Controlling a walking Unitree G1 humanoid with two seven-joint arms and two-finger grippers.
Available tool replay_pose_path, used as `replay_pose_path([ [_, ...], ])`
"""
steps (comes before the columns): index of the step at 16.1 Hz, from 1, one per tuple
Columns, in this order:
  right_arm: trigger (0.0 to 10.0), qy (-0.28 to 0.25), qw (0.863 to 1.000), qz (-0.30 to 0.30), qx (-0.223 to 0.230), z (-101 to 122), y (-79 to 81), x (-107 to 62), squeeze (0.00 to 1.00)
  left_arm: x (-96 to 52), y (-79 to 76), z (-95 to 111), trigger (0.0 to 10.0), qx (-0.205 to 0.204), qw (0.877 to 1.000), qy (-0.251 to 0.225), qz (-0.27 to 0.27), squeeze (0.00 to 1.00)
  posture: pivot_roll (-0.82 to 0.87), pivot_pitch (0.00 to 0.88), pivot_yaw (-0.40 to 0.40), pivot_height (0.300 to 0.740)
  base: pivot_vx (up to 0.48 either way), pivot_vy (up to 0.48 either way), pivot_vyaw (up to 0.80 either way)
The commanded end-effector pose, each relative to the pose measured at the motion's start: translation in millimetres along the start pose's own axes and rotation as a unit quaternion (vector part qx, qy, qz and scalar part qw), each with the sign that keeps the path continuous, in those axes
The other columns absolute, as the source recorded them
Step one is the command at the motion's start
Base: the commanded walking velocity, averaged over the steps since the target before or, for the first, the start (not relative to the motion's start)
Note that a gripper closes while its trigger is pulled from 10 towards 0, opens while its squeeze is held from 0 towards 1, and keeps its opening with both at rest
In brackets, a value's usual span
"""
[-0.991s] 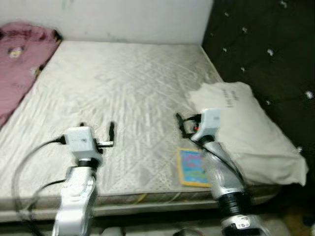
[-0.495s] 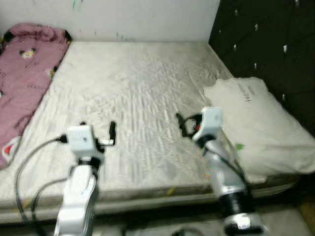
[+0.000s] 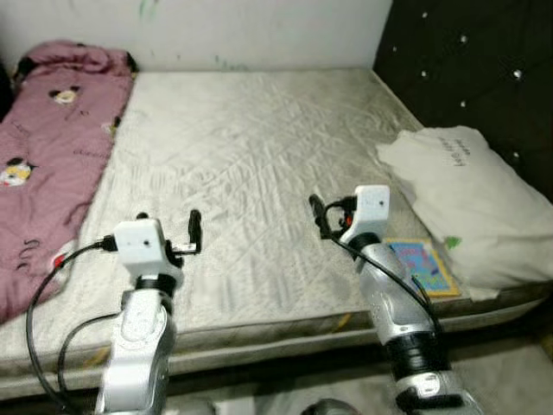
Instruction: Clean up the room
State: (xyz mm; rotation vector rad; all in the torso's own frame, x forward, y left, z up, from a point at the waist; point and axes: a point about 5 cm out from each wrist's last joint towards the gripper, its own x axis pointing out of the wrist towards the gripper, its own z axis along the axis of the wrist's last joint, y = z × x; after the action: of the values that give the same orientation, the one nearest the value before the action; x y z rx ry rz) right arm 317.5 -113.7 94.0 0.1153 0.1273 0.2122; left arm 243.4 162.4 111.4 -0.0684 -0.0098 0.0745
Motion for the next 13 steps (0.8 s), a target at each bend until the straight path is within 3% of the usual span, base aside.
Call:
replay_pose_path([
  [1,10.0,-0.009,1.000,0.009,-0.003,7.3,5.6,3.5,0.00,-0.2,3.0,1.3,10.0,0.000,1.000,0.000,0.005,0.00,-0.03,0.000,-0.035,0.740,0.000,0.480,0.00],
  [13,10.0,-0.001,1.000,0.010,-0.004,6.0,5.5,3.6,0.00,-0.3,3.2,0.9,10.0,-0.005,1.000,0.004,0.008,0.00,-0.03,0.000,-0.034,0.740,0.000,0.480,0.00],
])
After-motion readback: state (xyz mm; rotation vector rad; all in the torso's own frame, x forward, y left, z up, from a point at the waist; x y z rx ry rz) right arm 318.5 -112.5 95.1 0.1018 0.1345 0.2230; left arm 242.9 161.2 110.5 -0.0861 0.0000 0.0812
